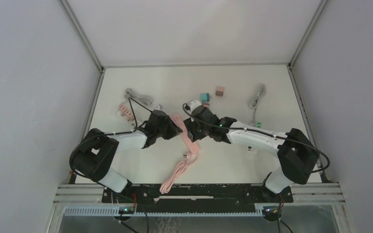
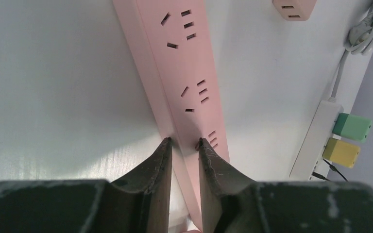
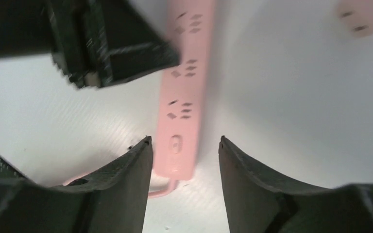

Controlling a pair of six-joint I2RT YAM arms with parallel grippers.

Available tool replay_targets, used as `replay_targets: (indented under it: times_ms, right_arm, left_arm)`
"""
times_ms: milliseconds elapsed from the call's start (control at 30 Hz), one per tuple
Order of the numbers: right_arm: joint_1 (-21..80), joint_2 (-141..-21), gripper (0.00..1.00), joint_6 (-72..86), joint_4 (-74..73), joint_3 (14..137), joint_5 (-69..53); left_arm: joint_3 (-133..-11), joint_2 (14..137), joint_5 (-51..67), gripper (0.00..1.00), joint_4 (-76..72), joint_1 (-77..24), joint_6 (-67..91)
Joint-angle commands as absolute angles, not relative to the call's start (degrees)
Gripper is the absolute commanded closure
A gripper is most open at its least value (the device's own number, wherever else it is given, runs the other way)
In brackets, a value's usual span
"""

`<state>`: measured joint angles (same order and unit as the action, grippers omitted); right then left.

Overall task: Insert the plug
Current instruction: Place the socket at the center of the board.

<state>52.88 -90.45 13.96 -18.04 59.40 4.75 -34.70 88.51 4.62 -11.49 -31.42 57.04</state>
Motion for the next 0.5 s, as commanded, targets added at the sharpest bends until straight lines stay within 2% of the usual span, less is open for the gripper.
replay_targets:
  times_ms: [0,167,300,467]
  right_arm:
    - [46.0,-86.1,0.37,11.6,-16.9,60.3,5.0]
    - [37.3,-90.8,0.29,12.7,-17.2,63.7,4.1]
    - [34.5,-95.7,0.15,15.0,-15.2,66.5,7.2]
    - [32.9,-103.3,0.12,19.3,-12.8,71.7,10.3]
  left_arm:
    - [-32.7,91.3,5.5,0.72,-9.8,-32.1,56.1]
    - [-33.1,93.1,7.3,0.72,-10.8,-32.6,55.7]
    - [-33.4,93.4,7.1,0.73,-11.2,-33.8,55.1]
    - [-34.2,95.0,9.1,0.72,-12.0,-34.7,55.3]
